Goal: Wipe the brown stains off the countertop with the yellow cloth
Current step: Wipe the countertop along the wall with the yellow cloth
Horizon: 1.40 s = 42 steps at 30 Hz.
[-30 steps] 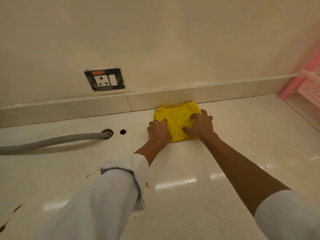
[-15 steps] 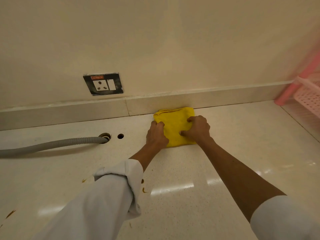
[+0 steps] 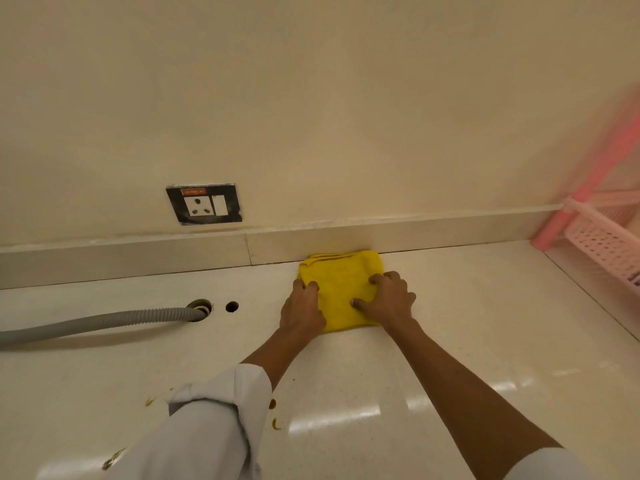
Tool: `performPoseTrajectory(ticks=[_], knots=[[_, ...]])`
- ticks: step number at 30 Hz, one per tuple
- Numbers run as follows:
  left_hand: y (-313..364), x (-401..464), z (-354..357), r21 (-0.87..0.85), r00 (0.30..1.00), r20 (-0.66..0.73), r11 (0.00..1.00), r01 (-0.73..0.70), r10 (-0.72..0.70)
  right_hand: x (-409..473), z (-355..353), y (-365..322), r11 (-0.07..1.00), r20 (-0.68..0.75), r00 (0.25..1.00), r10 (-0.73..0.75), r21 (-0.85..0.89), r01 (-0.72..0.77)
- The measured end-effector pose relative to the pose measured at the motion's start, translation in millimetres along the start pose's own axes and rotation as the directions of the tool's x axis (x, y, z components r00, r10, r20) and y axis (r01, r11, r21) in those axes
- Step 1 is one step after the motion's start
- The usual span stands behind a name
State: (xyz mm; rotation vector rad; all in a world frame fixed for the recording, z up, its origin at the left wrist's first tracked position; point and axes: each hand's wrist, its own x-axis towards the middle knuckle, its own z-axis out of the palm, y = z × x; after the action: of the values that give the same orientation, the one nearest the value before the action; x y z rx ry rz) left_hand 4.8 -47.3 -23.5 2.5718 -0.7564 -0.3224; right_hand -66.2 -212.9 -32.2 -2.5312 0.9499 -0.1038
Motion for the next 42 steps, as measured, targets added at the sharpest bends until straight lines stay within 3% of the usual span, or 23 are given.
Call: performPoseTrajectory(ticks=[16,25,42], knots=[[-1,-6,-18,-0.012,0.993,-0.089,0.997,-0.076,0.075,-11,-7,-9,0.985,-0.102,0.988,-0.117,0.117,0.129],[-19,-48,-52,-0.011,0.989,-0.124,0.997,-0.077,0.075,-59,-13,-41,0.967,-0.114,0.972,-0.205,0.128,0.219],[-159,-186,-145,-0.056,0.976,-0.213,0.998,0.026,-0.037,-189,39,-188,0.916,-0.061,0.924,-0.378,0.118,0.382]])
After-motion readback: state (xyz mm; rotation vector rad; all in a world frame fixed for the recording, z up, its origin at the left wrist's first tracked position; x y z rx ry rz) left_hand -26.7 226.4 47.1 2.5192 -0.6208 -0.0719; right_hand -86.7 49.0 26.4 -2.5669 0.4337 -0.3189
